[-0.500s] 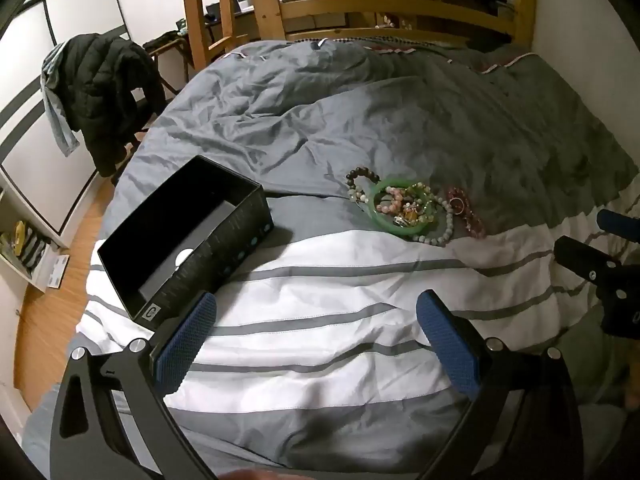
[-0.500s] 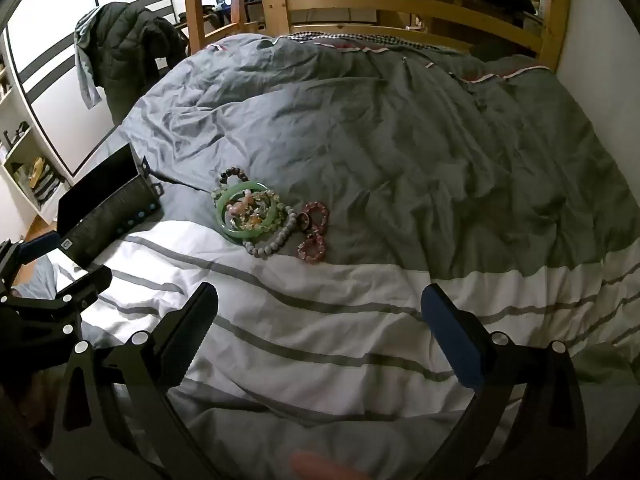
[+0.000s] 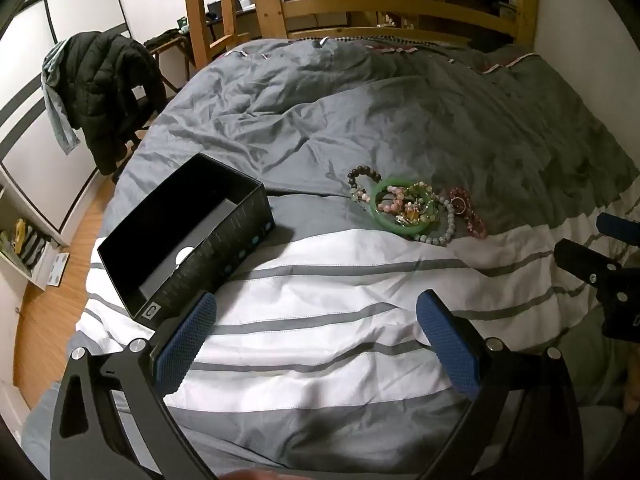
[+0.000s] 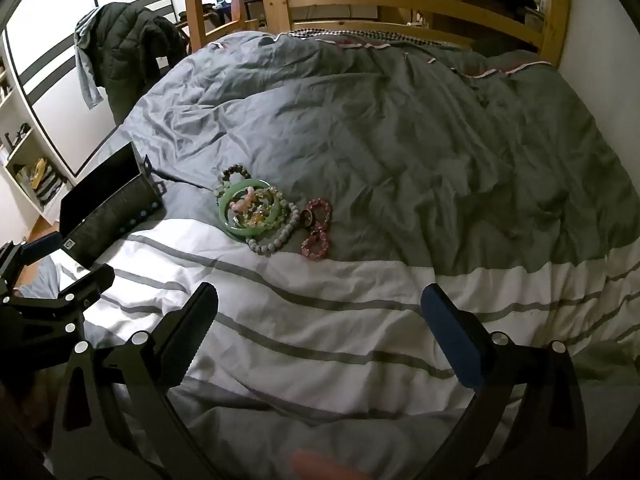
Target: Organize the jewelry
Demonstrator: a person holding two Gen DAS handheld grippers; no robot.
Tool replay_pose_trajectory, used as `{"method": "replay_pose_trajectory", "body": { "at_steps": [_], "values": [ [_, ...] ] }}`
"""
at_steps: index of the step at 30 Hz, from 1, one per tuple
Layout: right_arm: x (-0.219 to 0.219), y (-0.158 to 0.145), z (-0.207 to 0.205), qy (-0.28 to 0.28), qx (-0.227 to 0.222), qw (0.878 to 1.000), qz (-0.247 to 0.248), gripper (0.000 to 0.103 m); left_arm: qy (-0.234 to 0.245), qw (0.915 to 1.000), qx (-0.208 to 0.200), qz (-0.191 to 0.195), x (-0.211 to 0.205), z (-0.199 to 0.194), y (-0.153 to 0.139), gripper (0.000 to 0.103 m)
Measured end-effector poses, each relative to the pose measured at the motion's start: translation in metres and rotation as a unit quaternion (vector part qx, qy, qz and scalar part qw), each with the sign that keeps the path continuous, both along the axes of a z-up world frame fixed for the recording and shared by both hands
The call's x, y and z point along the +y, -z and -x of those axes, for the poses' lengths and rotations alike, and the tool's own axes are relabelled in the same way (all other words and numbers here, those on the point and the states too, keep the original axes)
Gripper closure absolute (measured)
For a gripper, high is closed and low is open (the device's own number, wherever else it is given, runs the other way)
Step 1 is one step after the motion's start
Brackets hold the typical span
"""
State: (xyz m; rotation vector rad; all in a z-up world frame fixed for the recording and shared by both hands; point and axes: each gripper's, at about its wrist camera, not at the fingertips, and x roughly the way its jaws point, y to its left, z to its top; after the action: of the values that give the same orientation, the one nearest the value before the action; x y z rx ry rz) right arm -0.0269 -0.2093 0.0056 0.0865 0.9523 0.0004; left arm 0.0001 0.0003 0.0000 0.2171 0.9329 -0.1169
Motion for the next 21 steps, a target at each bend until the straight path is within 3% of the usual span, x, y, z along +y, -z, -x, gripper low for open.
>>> {"method": "replay_pose_trajectory", "body": {
  "at_steps": [21],
  "values": [
    [0.0061,0.0065,0.0024,-0.002,0.005,1.000,0.002,0.002,-0.004,1.0000,0.008,0.001,0.0014,-0.0002,0.0038,0.004]
  ]
}}
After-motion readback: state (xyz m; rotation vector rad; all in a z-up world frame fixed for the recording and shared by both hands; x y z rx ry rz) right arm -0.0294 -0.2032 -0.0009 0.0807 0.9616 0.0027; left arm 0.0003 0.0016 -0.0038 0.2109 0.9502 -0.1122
